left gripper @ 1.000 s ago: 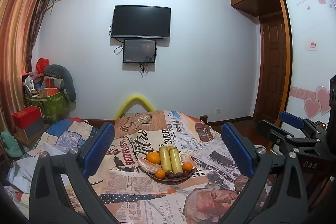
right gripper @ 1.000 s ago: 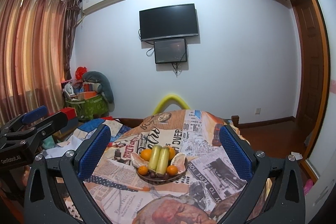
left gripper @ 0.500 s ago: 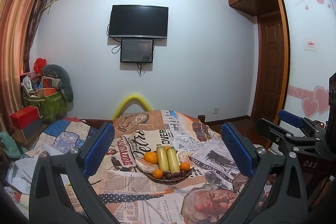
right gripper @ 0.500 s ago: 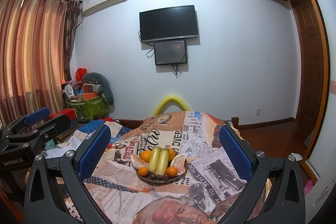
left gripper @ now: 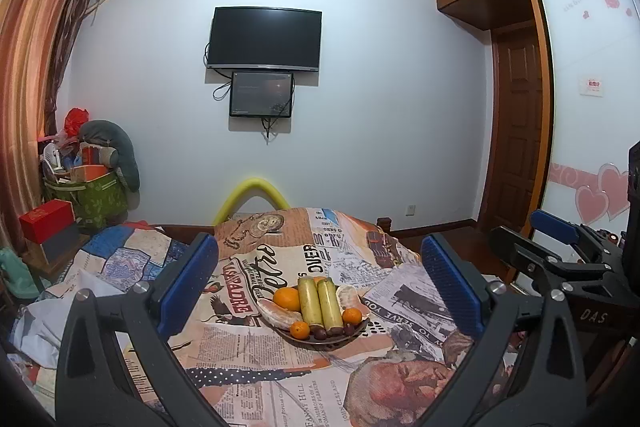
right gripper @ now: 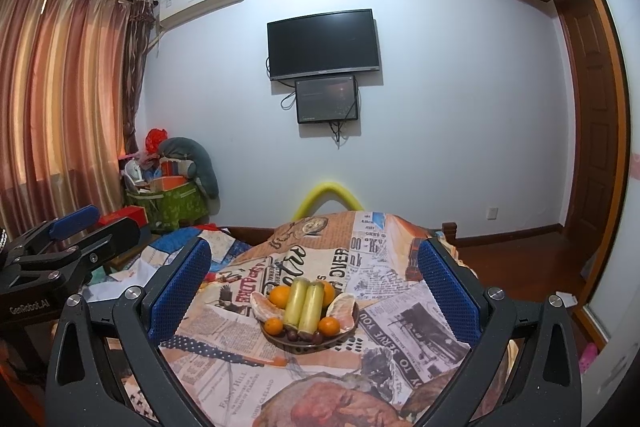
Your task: Organize fruits
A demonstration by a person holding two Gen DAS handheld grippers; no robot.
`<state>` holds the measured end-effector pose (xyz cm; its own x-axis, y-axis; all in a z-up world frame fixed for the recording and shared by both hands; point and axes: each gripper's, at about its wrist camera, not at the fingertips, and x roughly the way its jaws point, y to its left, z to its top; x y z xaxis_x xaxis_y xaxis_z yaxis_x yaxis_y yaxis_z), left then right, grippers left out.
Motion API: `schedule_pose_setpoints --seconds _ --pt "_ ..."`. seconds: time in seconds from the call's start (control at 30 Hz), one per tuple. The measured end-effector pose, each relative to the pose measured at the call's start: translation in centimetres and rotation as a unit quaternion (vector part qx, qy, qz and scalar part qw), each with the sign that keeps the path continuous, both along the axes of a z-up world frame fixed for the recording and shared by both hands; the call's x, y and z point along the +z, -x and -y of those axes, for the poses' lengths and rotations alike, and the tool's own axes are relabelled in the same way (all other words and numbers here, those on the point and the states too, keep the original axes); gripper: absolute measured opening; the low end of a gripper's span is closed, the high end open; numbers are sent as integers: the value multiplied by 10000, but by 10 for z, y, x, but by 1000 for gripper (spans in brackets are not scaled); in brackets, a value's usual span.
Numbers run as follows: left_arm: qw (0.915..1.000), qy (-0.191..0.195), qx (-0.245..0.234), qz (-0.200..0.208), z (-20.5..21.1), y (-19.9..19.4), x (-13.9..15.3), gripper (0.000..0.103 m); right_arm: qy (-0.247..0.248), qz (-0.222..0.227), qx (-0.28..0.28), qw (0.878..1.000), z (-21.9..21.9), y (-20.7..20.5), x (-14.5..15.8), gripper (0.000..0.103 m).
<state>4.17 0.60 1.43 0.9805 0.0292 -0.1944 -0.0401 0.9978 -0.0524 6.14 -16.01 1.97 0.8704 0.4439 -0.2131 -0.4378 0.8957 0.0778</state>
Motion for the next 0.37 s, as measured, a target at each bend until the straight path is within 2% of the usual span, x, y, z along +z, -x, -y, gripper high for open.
schedule_pose_setpoints --seconds 0.37 --pt "9999 33 -69 -86 -1 -8 -4 103 11 -75 -5 10000 -1 -5 -5 103"
